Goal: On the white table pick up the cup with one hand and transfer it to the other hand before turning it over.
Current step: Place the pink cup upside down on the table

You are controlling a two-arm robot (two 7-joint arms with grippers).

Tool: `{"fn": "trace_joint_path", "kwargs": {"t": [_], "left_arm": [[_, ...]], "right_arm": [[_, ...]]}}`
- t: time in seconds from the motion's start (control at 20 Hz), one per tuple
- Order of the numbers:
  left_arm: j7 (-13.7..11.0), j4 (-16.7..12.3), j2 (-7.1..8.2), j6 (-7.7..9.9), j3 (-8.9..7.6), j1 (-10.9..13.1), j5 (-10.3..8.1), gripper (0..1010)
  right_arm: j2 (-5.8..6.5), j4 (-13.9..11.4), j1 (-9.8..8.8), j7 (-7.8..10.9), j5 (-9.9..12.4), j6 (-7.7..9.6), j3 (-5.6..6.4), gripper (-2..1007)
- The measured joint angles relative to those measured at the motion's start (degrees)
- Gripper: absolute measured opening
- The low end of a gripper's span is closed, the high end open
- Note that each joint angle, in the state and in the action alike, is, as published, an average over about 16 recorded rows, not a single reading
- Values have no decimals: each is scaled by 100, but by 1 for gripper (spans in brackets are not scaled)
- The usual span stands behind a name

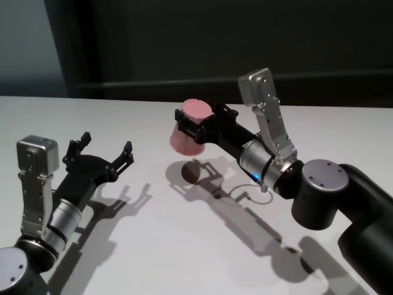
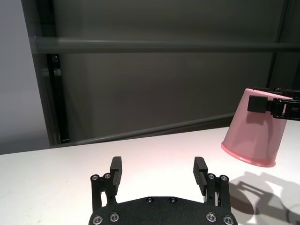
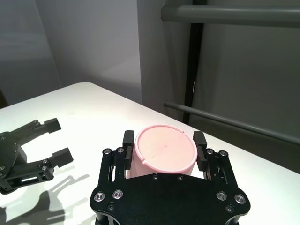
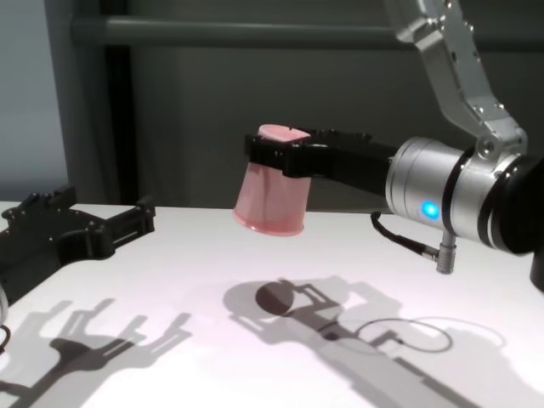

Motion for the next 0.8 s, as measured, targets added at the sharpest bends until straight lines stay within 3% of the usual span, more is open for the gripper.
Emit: {"fn": "trace_joint_path", "kwargs": {"t": [0.35, 0.8], "left_arm": [[0, 0, 0, 0, 0, 0, 0, 1001], [0, 0, 0, 0, 0, 0, 0, 1001]], "right_arm": [[-30, 156, 53, -6, -288, 336, -156, 738], [-164, 437, 70, 144, -481, 428, -233, 738]]}}
